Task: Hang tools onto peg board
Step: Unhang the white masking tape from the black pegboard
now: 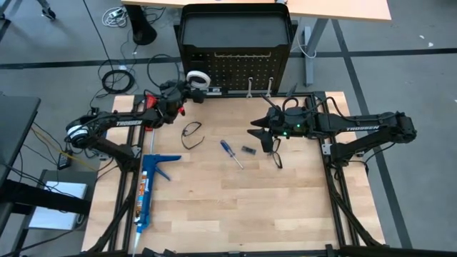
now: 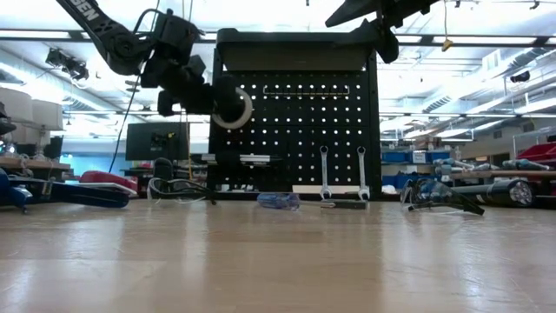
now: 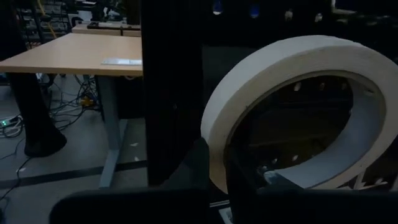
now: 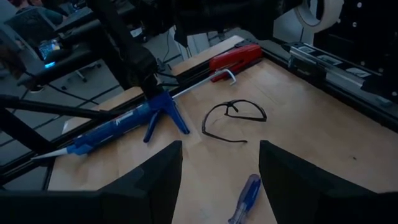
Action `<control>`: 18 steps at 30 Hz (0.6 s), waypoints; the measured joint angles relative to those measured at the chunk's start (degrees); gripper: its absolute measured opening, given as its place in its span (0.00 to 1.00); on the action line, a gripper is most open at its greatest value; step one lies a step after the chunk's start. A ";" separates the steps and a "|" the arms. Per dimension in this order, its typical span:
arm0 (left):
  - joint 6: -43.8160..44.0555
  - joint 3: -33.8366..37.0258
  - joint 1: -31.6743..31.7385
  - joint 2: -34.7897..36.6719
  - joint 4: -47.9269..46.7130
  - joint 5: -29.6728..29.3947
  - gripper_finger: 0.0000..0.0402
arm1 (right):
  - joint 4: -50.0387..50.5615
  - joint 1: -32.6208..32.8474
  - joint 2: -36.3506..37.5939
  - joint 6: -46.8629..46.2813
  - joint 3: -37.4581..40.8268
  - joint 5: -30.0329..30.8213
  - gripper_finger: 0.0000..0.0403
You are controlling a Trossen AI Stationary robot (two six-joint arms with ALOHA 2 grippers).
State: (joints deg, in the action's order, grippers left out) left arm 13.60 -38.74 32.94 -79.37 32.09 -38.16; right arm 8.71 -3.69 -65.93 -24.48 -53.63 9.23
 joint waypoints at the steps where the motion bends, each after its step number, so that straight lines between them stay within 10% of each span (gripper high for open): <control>1: -0.14 0.00 -0.23 0.00 0.24 -0.30 0.05 | 0.00 0.08 0.00 0.01 0.00 -0.02 0.53; 18: -1.59 -0.04 -6.03 0.00 -0.73 -8.95 0.05 | -0.02 0.57 0.00 0.21 0.00 -0.11 0.53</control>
State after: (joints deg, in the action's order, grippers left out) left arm 12.01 -38.79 26.91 -79.37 31.35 -47.11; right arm 8.69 -3.11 -65.93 -24.28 -53.63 9.13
